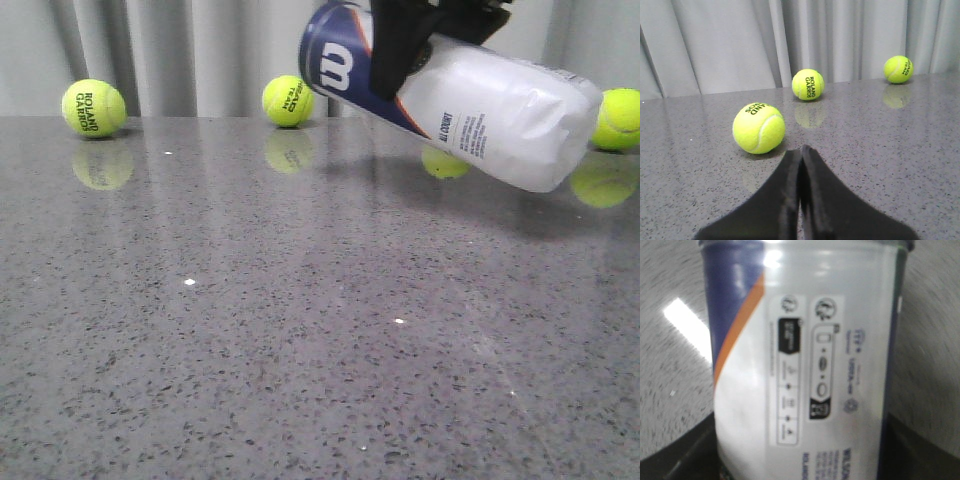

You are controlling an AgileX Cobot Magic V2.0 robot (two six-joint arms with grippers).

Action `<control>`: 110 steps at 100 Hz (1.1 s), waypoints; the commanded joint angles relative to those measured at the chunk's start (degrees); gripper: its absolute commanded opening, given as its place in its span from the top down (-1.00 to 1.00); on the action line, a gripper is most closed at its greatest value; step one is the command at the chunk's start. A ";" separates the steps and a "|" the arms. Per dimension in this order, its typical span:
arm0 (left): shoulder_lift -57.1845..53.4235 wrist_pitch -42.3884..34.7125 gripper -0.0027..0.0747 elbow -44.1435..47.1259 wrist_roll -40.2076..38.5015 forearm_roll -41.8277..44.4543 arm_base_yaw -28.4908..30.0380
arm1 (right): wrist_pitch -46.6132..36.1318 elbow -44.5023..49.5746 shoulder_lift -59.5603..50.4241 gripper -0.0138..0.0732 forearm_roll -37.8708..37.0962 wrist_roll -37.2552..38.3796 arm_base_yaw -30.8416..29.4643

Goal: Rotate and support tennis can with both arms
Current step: 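Grasp the can with the right gripper and lift it, swinging it sideways, then lower the can flat onto the table and open the right gripper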

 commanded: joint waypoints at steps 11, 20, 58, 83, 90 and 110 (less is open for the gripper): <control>-1.91 -4.24 0.98 2.53 -0.20 -0.40 0.32 | -0.03 -1.85 -3.02 -0.18 0.69 -22.20 4.55; -1.91 -4.24 0.98 2.53 -0.20 -0.40 0.32 | 0.02 -1.75 -3.02 -0.18 0.69 -29.43 6.30; -1.91 -4.24 0.98 2.53 -0.20 -0.40 0.32 | 1.25 -1.75 -1.99 -0.18 -0.04 -41.55 8.44; -1.91 -4.24 0.98 2.53 -0.20 -0.40 0.32 | 1.38 -1.75 1.41 -0.18 -0.29 -41.49 8.44; -1.91 -4.24 0.98 2.53 -0.20 -0.40 0.32 | 1.31 -1.75 1.94 -0.18 -0.29 -41.38 8.44; -1.91 -4.24 0.98 2.53 -0.20 -0.40 0.32 | 0.32 -1.75 2.90 -0.23 -0.38 -38.57 8.44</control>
